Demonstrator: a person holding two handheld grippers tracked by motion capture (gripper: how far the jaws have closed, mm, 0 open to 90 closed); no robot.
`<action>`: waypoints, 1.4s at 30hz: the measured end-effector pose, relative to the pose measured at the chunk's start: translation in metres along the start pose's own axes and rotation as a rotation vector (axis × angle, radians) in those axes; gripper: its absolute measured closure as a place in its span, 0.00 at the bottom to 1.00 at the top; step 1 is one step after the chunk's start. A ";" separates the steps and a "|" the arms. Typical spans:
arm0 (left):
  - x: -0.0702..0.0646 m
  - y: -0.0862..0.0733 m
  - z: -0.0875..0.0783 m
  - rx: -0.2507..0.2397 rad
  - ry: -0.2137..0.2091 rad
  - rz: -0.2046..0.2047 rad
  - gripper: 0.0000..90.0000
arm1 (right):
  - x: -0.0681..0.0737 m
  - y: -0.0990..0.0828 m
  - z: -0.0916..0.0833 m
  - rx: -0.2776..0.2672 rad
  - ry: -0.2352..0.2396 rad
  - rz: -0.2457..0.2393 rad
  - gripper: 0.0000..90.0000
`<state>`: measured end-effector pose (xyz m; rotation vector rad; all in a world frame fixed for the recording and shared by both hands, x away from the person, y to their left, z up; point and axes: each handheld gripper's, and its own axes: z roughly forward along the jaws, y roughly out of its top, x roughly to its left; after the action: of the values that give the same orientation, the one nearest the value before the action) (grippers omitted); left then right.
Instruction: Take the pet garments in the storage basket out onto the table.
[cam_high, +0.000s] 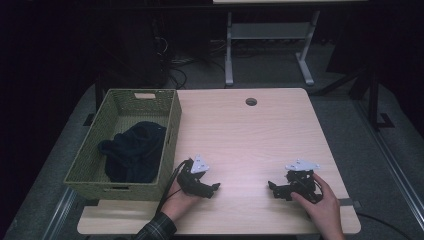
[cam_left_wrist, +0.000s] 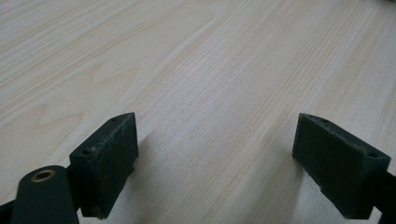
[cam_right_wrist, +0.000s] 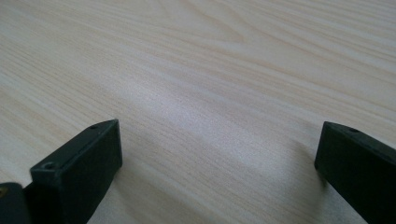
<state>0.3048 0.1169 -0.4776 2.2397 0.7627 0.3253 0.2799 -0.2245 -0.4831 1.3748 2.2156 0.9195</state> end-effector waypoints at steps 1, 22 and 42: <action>0.000 0.000 0.000 0.000 0.000 0.000 0.15 | 0.000 0.000 0.000 0.000 0.000 0.000 0.00; 0.000 0.013 -0.012 -0.019 -0.017 -0.005 0.15 | 0.001 -0.001 -0.001 0.001 0.000 0.006 0.00; 0.002 0.031 -0.031 -0.035 -0.011 -0.007 0.15 | 0.001 -0.001 -0.001 0.000 0.002 0.004 0.00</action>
<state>0.3058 0.1183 -0.4336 2.2042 0.7540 0.3206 0.2784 -0.2239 -0.4830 1.3797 2.2151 0.9219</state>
